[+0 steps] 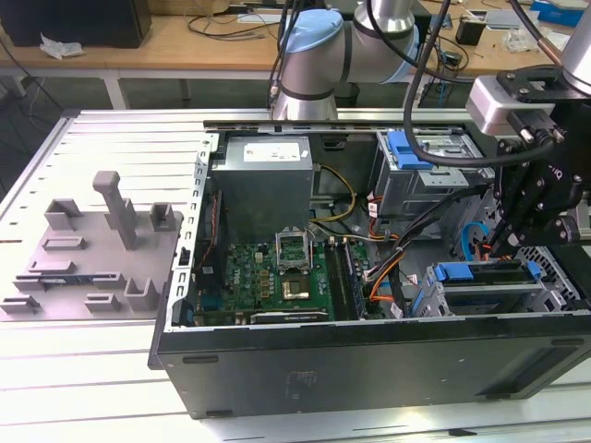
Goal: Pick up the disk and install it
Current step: 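Insert the second disk wire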
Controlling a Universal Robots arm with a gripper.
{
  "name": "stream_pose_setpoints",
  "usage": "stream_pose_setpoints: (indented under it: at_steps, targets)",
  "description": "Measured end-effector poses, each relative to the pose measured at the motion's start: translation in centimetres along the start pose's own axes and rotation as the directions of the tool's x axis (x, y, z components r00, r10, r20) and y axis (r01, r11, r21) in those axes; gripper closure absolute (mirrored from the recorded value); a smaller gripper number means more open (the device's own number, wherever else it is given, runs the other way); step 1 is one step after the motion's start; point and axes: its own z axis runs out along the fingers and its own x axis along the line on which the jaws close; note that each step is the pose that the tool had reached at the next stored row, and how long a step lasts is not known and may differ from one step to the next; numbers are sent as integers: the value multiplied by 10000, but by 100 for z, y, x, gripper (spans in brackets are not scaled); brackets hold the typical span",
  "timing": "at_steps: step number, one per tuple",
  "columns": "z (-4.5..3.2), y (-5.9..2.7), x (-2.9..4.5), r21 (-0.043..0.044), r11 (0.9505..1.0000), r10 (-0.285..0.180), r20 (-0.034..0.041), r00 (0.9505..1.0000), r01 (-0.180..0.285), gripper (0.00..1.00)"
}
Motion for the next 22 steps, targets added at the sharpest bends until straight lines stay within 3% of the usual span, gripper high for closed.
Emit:
stream_pose_setpoints:
  at_steps: [22]
  targets:
    - [76,-7,1,-2,9999,-120,3,9999,120,84]
